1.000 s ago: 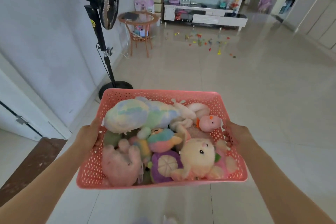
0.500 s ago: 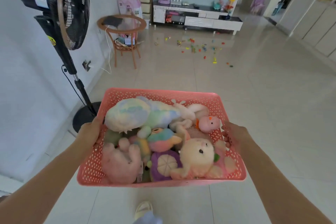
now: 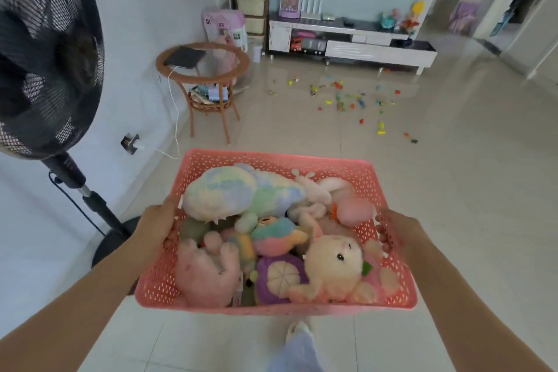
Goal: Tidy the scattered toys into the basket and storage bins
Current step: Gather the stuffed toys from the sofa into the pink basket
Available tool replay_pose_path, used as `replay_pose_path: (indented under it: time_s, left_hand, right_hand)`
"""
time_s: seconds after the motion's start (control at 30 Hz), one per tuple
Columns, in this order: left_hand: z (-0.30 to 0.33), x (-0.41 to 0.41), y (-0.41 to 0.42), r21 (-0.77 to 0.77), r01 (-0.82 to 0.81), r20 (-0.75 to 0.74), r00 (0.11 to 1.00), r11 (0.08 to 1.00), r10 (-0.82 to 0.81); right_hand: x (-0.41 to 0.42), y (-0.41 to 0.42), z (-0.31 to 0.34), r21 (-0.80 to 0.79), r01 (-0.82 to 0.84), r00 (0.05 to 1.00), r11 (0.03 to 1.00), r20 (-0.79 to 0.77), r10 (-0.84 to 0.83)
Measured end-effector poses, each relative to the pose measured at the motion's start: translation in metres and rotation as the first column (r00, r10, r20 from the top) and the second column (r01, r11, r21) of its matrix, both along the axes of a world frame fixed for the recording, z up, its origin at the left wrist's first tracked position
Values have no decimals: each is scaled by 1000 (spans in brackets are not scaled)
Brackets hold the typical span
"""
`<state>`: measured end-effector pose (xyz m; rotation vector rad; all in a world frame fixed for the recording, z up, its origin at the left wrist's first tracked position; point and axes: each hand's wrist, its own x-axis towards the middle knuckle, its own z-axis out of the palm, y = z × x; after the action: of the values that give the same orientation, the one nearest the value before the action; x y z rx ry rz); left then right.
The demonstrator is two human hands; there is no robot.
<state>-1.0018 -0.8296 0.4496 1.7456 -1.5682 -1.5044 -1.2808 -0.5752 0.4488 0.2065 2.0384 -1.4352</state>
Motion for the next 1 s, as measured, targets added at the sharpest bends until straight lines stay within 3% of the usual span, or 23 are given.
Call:
replay_pose_path:
  time_s: [0.37,1.0]
  left_hand:
    - [0,-177,-127,52,-129,-79,988,990,133]
    - [13,-472,-465,-13,-237,-65,970,972,235]
  right_hand:
    - [-224,-183,30,8,-177,983,984,-42,178]
    - [-540,-549,29,-51,-239,971,970,-19,238]
